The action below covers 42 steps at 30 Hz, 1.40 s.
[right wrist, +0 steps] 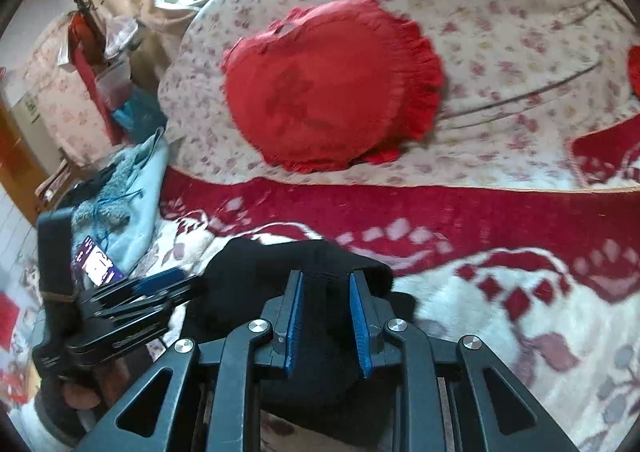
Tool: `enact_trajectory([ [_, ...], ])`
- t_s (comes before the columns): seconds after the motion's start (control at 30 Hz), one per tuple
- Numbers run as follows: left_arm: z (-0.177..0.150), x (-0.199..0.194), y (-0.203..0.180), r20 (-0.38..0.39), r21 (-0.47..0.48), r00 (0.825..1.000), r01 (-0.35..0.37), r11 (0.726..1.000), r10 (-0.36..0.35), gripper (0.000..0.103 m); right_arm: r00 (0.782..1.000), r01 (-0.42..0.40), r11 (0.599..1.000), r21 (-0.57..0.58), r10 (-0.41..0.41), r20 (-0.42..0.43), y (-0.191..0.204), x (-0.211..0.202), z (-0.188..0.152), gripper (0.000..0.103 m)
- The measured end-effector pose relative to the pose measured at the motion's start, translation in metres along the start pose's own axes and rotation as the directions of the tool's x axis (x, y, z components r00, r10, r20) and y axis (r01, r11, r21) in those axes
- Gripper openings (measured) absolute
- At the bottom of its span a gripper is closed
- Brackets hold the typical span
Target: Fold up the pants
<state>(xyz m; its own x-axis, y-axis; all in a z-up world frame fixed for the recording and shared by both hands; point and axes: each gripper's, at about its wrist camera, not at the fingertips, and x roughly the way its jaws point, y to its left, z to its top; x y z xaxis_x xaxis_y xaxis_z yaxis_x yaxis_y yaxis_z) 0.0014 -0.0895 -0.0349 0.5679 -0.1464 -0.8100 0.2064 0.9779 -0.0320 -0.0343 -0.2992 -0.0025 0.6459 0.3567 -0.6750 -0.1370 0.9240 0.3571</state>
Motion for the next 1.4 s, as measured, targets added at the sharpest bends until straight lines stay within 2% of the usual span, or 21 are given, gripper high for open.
enact_trajectory([
  [0.13,0.001,0.013,-0.002,-0.026,-0.012,0.999,0.02,1.0,-0.02,0.037,0.992,0.122,0.993,0.002,-0.122,0.043,-0.002,-0.006,0.009,0.022],
  [0.17,0.001,0.013,-0.003,-0.016,-0.009,1.0,0.017,1.0,-0.017,0.037,0.991,0.123,0.992,0.008,-0.123,0.046,-0.005,-0.009,0.01,0.022],
  [0.3,0.0,0.017,-0.005,-0.009,-0.012,1.0,0.01,1.0,-0.01,0.039,0.999,0.026,0.999,-0.044,-0.025,0.023,0.007,-0.005,0.014,0.022],
  [0.33,0.0,0.019,-0.005,-0.008,-0.018,1.0,0.01,1.0,-0.01,0.039,1.0,-0.024,0.998,-0.055,0.024,0.003,0.014,0.004,0.014,0.022],
  [0.4,0.0,0.02,-0.004,-0.007,-0.02,1.0,0.007,1.0,-0.007,0.041,0.997,-0.073,0.996,-0.051,0.071,-0.039,0.019,0.022,0.013,0.022],
  [0.43,0.0,0.02,-0.005,-0.007,-0.019,1.0,0.006,1.0,-0.007,0.041,0.994,-0.07,0.996,-0.051,0.065,-0.092,0.02,0.042,0.011,0.022],
  [0.5,0.0,0.02,-0.005,-0.002,-0.012,1.0,0.011,1.0,-0.011,0.044,0.988,-0.004,0.998,-0.066,-0.006,-0.152,0.016,0.065,0.005,0.021],
  [0.53,-0.001,0.02,-0.006,-0.001,-0.004,1.0,0.007,1.0,-0.007,0.044,0.984,0.013,0.998,-0.066,-0.024,-0.178,0.011,0.077,0.0,0.021],
  [0.57,-0.002,0.019,-0.007,0.0,0.005,1.0,0.001,1.0,-0.001,0.044,0.985,0.001,0.999,-0.051,-0.01,-0.173,0.007,0.079,-0.003,0.021],
  [0.67,-0.005,0.015,-0.005,-0.001,0.0,1.0,0.01,1.0,-0.01,0.044,0.988,-0.028,0.999,-0.025,0.024,-0.15,0.004,0.06,-0.005,0.021],
  [0.8,-0.012,0.013,-0.003,0.011,-0.017,1.0,0.018,1.0,-0.018,0.045,0.993,-0.019,0.991,-0.134,0.004,-0.114,0.018,0.023,-0.013,0.024],
  [0.87,-0.015,0.013,-0.004,0.019,-0.019,1.0,0.01,1.0,-0.01,0.045,0.987,-0.041,0.984,-0.172,0.013,-0.158,0.025,0.02,-0.031,0.024],
  [0.93,-0.018,0.011,-0.006,0.021,-0.021,1.0,0.015,1.0,-0.015,0.045,0.973,0.005,0.981,-0.191,-0.048,-0.224,0.023,0.029,-0.055,0.024],
  [1.03,-0.024,0.006,-0.01,0.03,0.009,1.0,-0.008,1.0,0.008,0.045,0.985,-0.025,0.992,-0.126,0.002,-0.172,0.014,0.016,-0.072,0.024],
  [1.1,-0.025,0.004,-0.011,0.027,0.023,0.999,-0.019,1.0,0.019,0.045,0.985,-0.047,0.995,-0.093,0.03,-0.172,0.009,0.01,-0.07,0.024],
  [1.13,-0.025,0.003,-0.011,0.025,0.019,1.0,-0.017,1.0,0.017,0.045,0.988,-0.044,0.996,-0.076,0.032,-0.153,0.005,0.004,-0.065,0.025],
  [1.23,-0.027,0.0,-0.008,0.02,-0.001,1.0,-0.007,1.0,0.007,0.045,0.995,-0.005,0.999,-0.033,0.002,-0.1,-0.002,-0.004,-0.055,0.037],
  [1.4,-0.03,-0.001,-0.011,0.021,0.007,1.0,-0.022,1.0,0.022,0.045,0.992,0.015,1.0,0.002,-0.014,-0.128,-0.004,0.016,-0.052,0.038],
])
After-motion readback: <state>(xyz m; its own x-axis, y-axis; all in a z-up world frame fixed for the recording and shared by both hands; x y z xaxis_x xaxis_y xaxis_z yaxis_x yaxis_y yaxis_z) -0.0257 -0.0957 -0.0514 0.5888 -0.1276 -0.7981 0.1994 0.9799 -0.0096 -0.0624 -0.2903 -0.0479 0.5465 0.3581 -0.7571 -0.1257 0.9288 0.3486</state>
